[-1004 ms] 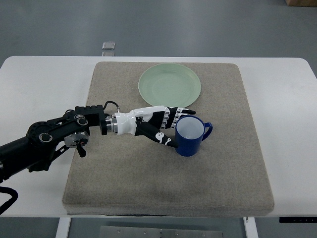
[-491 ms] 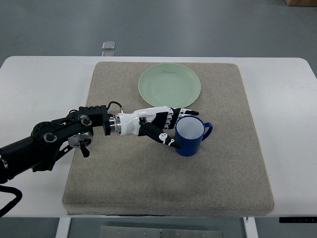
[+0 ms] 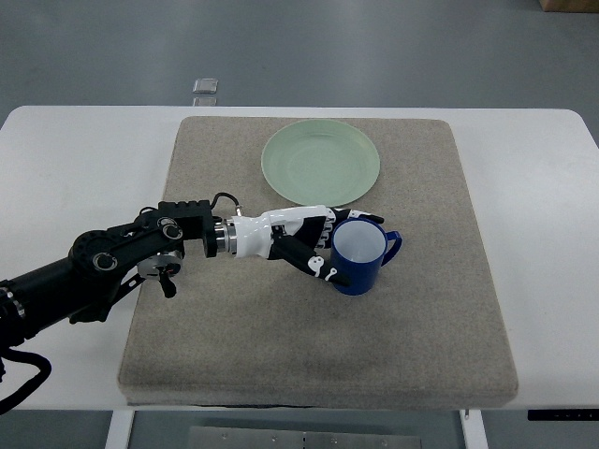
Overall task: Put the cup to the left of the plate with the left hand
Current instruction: 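Wrap the left hand fingers around the blue mug body, then lift the blue mug and carry it past the plate toward the left arm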
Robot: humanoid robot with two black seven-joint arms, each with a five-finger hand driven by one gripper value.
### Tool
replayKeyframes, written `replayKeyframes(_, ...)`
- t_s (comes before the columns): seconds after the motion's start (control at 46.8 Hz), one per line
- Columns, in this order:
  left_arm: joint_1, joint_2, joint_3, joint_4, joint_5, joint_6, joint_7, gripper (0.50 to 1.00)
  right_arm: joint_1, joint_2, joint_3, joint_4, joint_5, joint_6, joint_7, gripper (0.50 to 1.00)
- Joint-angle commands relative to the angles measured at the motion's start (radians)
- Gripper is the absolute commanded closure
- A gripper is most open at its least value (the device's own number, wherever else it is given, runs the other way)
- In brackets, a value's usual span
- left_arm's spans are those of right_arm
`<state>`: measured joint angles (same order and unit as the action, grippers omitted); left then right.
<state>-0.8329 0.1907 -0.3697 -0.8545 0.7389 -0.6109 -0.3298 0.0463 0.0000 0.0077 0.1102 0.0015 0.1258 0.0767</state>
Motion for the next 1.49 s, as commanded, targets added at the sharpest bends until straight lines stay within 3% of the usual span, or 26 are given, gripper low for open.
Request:
replayKeyframes(0.0,-0.002,0.0,0.0,0.0,0.002,0.0,0.0,0.606,0.0,0.0,0.0,0.0,0.0,0.0,0.0,0.566)
replayKeyframes(0.064,-0.002,-0.005,0.0,0.0,0.005,0.0,0.0,0.649,0.001,0.0,0.0,0.0,0.0,0.0,0.0,0.566)
replayKeyframes(0.256,-0.003,-0.007,0.0,0.002,0.007,0.0,-0.002,0.936,0.0,0.0,0.0,0.0,0.0,0.0,0.0,0.566)
replayKeyframes(0.363,-0.003,-0.007,-0.001,0.002,0.007,0.0,-0.002,0.979,0.0,0.0,0.0,0.0,0.0,0.0,0.0,0.566)
replayKeyframes(0.662,-0.003,-0.013,-0.015,0.012,0.008,0.006,-0.003,1.0,0.0,0.0,0.0,-0.001,0.0,0.0,0.0,0.566)
replayKeyframes(1.11,-0.014,0.004,-0.115,0.034,-0.012,0.272,-0.008,1.0,0.0,0.0,0.0,-0.001,0.0,0.0,0.0,0.566)
replayKeyframes(1.473,0.001,0.029,-0.199,0.097,-0.015,0.404,-0.014,1.0,0.0,0.0,0.0,0.0,0.0,0.0,0.0,0.566)
